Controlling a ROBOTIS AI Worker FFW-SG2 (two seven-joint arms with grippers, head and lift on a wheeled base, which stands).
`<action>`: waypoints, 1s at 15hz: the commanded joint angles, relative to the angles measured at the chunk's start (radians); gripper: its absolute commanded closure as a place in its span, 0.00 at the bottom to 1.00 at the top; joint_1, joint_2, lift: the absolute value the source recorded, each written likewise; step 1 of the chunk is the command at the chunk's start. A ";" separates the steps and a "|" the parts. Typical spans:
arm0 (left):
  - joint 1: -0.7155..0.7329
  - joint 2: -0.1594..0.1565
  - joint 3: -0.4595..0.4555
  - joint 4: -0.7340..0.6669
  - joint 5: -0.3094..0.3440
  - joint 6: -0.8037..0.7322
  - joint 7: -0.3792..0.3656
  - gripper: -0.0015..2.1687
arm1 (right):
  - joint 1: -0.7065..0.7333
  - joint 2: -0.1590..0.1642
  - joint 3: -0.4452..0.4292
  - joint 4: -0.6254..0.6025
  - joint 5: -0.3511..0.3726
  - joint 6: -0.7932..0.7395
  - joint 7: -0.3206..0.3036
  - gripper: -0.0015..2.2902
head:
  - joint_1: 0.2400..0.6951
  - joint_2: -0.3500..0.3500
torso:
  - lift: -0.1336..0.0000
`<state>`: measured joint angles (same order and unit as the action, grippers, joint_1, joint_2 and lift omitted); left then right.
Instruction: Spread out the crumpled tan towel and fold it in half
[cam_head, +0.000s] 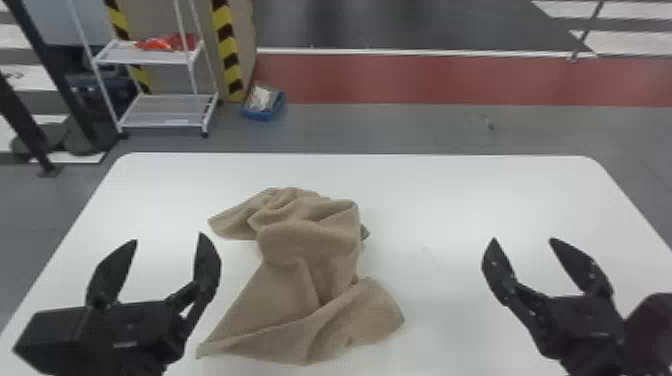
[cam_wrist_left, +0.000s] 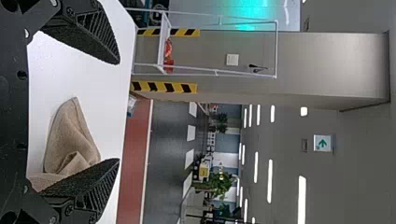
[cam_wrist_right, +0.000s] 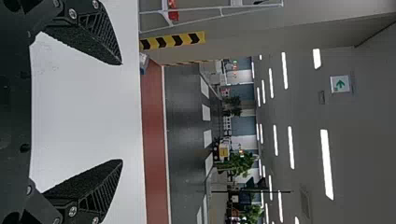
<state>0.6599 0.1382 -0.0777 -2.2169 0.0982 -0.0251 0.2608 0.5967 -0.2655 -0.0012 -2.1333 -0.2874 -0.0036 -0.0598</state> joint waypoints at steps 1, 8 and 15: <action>0.001 0.001 -0.001 -0.001 0.000 0.000 0.000 0.07 | 0.000 -0.001 0.000 -0.002 -0.001 0.000 0.000 0.06 | 1.00 0.49 | 0.07; 0.001 0.001 -0.007 -0.003 -0.011 0.003 -0.002 0.07 | 0.000 -0.008 0.000 -0.002 -0.003 0.000 0.000 0.06 | 1.00 0.48 | 0.07; 0.001 0.001 -0.014 -0.012 -0.018 0.012 -0.002 0.07 | -0.002 -0.011 -0.003 -0.004 -0.001 0.000 0.006 0.06 | 1.00 0.47 | 0.07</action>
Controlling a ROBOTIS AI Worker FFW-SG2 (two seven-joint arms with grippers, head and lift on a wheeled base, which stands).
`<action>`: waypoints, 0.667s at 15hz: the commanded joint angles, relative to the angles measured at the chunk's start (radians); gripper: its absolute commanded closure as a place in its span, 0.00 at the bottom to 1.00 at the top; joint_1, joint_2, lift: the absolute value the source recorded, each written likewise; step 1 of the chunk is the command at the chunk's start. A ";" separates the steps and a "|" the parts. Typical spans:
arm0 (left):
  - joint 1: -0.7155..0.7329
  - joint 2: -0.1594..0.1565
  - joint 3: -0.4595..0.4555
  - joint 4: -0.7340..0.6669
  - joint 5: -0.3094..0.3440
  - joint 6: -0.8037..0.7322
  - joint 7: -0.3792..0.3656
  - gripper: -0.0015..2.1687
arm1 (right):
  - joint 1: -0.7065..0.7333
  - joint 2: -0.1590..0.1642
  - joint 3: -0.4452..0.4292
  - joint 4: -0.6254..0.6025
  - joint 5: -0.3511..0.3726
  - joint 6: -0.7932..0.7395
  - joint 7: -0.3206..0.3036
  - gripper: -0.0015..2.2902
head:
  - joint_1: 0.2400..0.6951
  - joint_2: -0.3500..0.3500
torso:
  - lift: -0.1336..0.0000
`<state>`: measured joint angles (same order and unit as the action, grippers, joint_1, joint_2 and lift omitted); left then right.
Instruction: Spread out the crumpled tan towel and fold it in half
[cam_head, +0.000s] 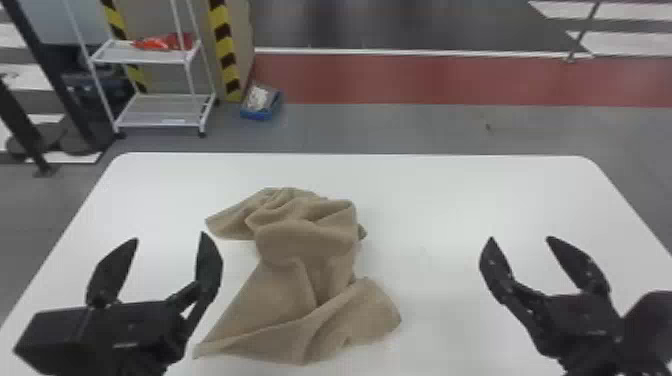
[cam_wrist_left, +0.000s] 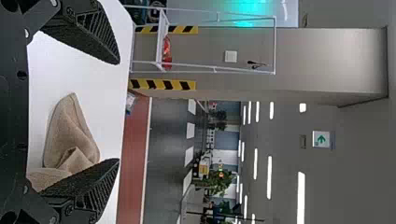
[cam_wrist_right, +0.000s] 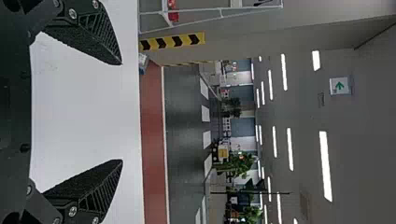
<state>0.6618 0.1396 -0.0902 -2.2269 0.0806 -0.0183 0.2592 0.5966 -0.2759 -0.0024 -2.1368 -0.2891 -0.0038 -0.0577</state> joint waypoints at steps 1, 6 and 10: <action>0.001 0.000 -0.002 -0.002 -0.002 0.012 0.000 0.07 | -0.008 0.000 -0.007 0.003 0.001 0.000 0.024 0.06 | 1.00 0.47 | 0.07; 0.001 -0.002 -0.002 -0.002 -0.002 0.015 0.000 0.07 | -0.060 0.006 -0.031 0.023 0.100 0.031 0.115 0.06 | 1.00 0.48 | 0.07; 0.016 0.000 -0.002 -0.014 -0.008 0.015 -0.009 0.07 | -0.098 0.006 -0.024 0.023 0.169 0.046 0.199 0.06 | 1.00 0.50 | 0.07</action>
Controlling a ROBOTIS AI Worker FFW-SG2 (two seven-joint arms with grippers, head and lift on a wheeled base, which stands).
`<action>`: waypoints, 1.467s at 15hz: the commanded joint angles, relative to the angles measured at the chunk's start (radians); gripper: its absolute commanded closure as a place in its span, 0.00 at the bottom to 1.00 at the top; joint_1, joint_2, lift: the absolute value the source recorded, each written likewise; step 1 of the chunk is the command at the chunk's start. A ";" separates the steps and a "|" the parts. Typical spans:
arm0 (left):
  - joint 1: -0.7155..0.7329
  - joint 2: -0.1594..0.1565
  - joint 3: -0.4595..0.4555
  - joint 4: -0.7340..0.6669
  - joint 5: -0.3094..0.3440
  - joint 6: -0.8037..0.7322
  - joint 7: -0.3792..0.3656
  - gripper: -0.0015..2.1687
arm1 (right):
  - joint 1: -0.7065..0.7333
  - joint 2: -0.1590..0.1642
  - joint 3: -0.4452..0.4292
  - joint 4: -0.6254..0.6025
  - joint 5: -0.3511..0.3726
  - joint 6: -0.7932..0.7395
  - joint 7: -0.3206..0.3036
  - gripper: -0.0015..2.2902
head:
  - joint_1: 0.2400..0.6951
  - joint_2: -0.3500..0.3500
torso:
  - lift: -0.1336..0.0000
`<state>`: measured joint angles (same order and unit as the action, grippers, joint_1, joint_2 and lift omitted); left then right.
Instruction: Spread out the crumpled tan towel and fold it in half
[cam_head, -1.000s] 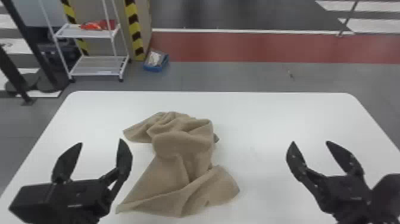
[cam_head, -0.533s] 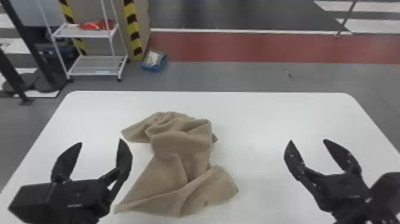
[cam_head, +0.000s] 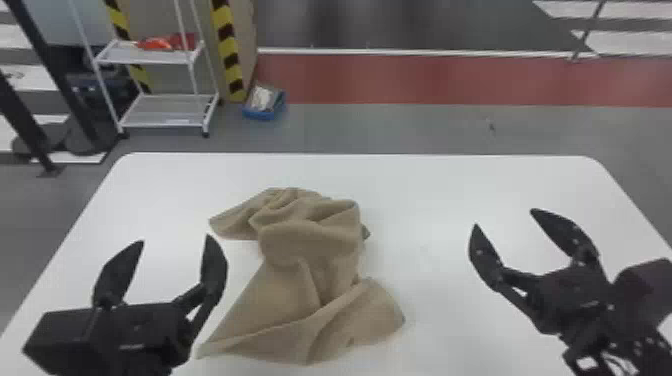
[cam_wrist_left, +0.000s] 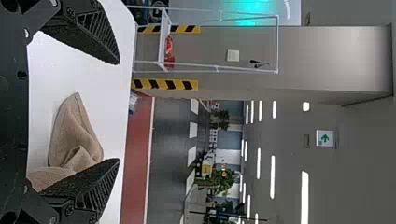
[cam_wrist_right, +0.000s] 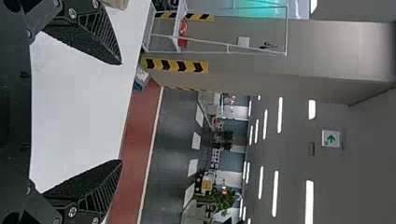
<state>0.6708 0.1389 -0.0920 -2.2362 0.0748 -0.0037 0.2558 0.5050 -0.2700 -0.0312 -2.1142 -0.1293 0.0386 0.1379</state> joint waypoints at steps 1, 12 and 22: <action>0.015 0.001 0.000 -0.010 -0.004 0.000 -0.026 0.07 | -0.008 0.002 0.007 0.010 -0.001 0.004 0.002 0.06 | 1.00 0.51 | 0.07; 0.018 0.008 -0.100 -0.011 -0.089 0.206 -0.426 0.07 | 0.029 0.029 -0.230 0.134 -0.178 0.028 -0.004 0.07 | 1.00 0.06 | 0.07; -0.103 0.002 -0.132 0.070 -0.142 0.488 -0.558 0.08 | 0.032 0.054 -0.251 0.163 -0.179 0.028 0.003 0.07 | 1.00 0.00 | 0.07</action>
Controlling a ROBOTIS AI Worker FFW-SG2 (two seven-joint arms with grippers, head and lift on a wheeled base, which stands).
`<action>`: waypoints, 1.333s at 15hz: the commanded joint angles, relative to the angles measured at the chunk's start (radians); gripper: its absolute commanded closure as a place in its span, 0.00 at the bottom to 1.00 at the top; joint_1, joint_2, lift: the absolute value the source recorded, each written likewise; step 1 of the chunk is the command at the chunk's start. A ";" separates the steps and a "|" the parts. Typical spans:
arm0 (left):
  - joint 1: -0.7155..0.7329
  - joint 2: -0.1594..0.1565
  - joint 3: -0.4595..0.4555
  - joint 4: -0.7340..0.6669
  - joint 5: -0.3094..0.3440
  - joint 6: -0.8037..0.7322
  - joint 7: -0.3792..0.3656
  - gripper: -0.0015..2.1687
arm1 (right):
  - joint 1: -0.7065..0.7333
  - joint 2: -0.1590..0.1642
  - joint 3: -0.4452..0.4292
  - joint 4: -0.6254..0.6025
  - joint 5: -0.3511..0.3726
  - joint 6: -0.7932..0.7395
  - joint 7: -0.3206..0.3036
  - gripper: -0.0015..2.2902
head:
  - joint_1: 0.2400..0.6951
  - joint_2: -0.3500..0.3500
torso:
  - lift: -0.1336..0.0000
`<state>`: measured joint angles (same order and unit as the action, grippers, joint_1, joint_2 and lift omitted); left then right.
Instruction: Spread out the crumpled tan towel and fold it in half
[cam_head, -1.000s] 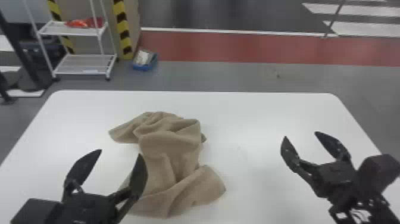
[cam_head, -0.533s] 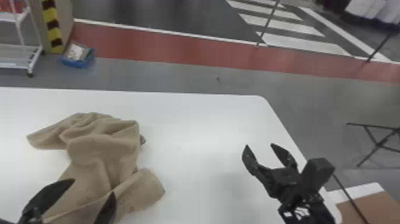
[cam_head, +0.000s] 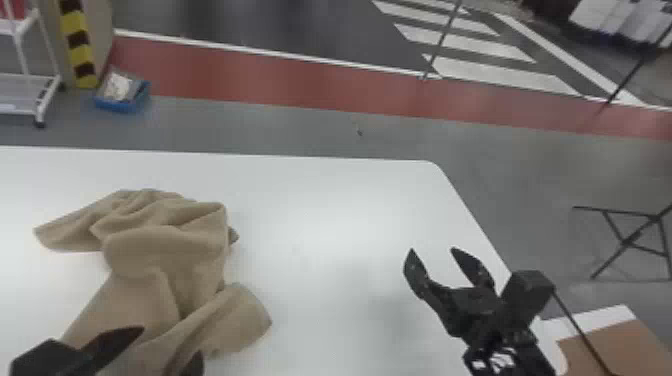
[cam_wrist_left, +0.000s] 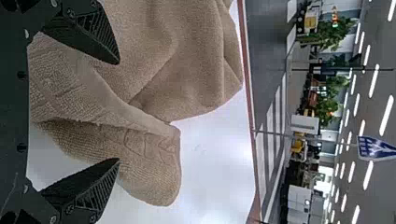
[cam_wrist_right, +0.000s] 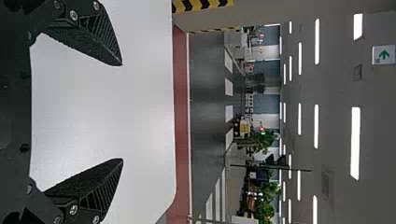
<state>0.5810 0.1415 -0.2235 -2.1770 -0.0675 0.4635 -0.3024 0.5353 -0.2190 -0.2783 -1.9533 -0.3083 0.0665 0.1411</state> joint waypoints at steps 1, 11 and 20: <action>-0.018 0.000 0.001 0.013 0.002 0.039 -0.001 0.12 | 0.002 0.003 -0.006 0.005 0.000 0.000 0.000 0.07 | 1.00 0.00 | 0.07; 0.043 0.007 0.041 -0.115 0.002 0.005 -0.017 0.92 | -0.005 0.006 -0.007 0.033 0.002 -0.003 0.003 0.07 | 1.00 0.00 | 0.07; 0.141 -0.017 0.381 -0.239 0.408 -0.071 -0.092 0.92 | -0.024 0.004 0.057 0.033 0.169 -0.076 0.196 0.07 | 1.00 0.13 | 0.07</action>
<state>0.7180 0.1273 0.1373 -2.4271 0.3226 0.3968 -0.4030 0.5193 -0.2132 -0.2515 -1.9176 -0.2118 0.0166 0.3079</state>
